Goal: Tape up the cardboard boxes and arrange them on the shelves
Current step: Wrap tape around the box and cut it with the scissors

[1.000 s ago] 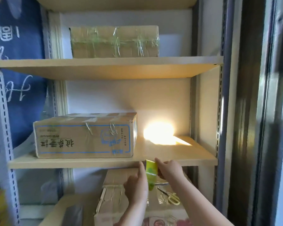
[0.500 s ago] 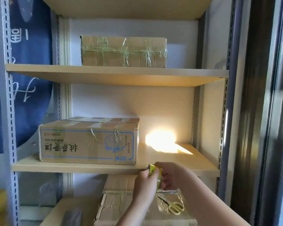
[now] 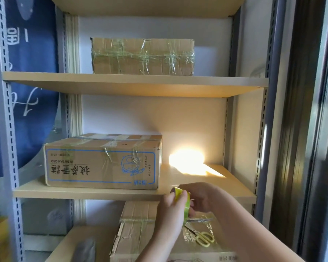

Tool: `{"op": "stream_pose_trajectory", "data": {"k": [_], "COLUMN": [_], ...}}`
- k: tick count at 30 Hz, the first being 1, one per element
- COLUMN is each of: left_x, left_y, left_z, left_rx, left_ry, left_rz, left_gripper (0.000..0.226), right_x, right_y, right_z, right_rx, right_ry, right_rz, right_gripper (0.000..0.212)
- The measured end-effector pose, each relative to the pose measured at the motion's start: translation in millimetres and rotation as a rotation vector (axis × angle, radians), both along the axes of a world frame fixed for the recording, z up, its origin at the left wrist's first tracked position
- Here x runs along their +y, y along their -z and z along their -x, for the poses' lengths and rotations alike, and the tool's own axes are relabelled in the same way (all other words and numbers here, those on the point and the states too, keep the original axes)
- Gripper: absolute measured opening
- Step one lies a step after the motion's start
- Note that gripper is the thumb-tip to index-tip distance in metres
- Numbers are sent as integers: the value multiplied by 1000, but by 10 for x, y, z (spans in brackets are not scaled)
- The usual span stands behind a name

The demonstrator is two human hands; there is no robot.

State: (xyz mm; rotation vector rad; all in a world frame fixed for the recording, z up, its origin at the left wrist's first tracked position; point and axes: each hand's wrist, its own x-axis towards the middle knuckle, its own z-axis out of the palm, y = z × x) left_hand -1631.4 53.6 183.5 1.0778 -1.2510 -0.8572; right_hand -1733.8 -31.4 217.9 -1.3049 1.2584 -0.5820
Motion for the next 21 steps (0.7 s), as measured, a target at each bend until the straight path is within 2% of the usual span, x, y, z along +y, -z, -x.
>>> {"op": "stream_pose_trajectory", "data": {"k": [2,5,9,11,17,21], "left_x": [77,189,339,410,656,815], "left_y": [131,359,689,975,2284,2981], "left_z": [-51,-126,-285,-347,-348,-209], "left_rx": [-78,-140,-145,-169,-347,-340], "left_ry": [64,182,351,433,614,581], "left_rz": [13,23,-112,-213,-492,-616], "left_gripper": [34,37,31,29,19,17], "right_x": [76,169,434,565,1277,1560], "right_y": [83,352,892,1344,3131,3759], "right_z": [-2,62,190,260,458,525], "right_rx": [55,-38,-110,-139,-10,-94], "right_ry": [-23,108,223,312,489,595], "right_rz": [35,111,129,59,-53,-66], "right_gripper": [32,14,15,6,24,21]}}
